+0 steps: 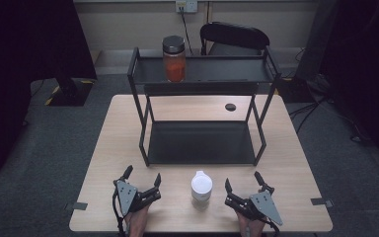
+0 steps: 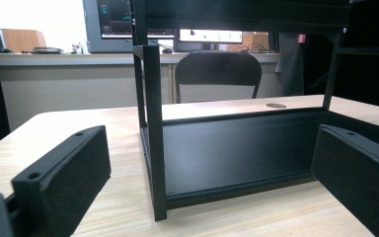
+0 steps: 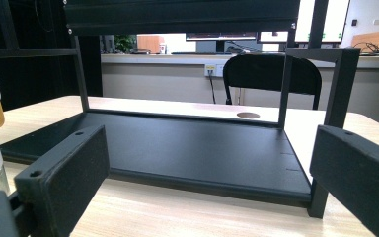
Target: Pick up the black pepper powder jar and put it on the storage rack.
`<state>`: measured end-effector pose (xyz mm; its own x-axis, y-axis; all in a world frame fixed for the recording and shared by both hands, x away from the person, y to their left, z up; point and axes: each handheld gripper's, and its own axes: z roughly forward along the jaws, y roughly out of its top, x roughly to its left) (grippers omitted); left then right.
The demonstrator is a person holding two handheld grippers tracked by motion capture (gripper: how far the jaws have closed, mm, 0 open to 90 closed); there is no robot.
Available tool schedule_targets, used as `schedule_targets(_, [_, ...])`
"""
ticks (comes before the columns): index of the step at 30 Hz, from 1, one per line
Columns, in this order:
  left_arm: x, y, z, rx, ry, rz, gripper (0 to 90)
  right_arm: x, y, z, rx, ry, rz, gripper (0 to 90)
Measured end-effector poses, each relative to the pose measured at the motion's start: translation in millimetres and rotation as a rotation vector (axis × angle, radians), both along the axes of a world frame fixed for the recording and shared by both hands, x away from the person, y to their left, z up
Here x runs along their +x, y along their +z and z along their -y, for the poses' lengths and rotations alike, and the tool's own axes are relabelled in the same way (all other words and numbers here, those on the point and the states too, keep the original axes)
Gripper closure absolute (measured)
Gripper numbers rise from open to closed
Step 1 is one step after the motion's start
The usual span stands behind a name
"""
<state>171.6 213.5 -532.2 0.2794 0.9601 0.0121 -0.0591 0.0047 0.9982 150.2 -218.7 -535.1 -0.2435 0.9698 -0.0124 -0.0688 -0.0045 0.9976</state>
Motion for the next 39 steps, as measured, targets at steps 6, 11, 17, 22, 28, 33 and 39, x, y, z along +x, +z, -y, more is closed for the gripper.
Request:
schedule_targets(6, [-1.0, -0.1, 2.8, -0.001, 0.016, 0.000, 0.9, 0.4, 1.0, 0.0, -0.002, 0.000, -0.005, 1.0])
schedule_targets(11, [-1.0, -0.1, 2.8, -0.001, 0.016, 0.000, 1.0, 0.2, -0.1, 0.8, 0.001, 0.004, 0.000, 2.1])
schedule_targets(17, [-1.0, 0.0, 2.9, -0.001, 0.017, 0.000, 0.9, -0.7, -0.6, -0.4, -0.006, 0.000, 0.007, 0.7])
schedule_targets(22, [-1.0, 0.0, 3.0, -0.002, 0.017, 0.000, 0.9, -3.9, 3.7, -2.3, 0.019, -0.019, 0.018, 0.0])
schedule_targets(28, [-0.9, -0.1, 2.6, -0.002, 0.014, 0.000, 0.7, -14.9, 18.4, -3.2, 0.075, 0.010, 0.052, 0.0])
schedule_targets(33, [-0.9, -0.1, 2.6, -0.002, 0.014, 0.000, 0.8, -20.9, 27.5, -9.8, 0.075, 0.028, 0.065, 0.0])
schedule_targets(39, [-0.9, -0.1, 2.6, -0.002, 0.014, 0.000, 0.7, -29.0, 33.6, -18.4, 0.080, 0.071, 0.103, 0.0])
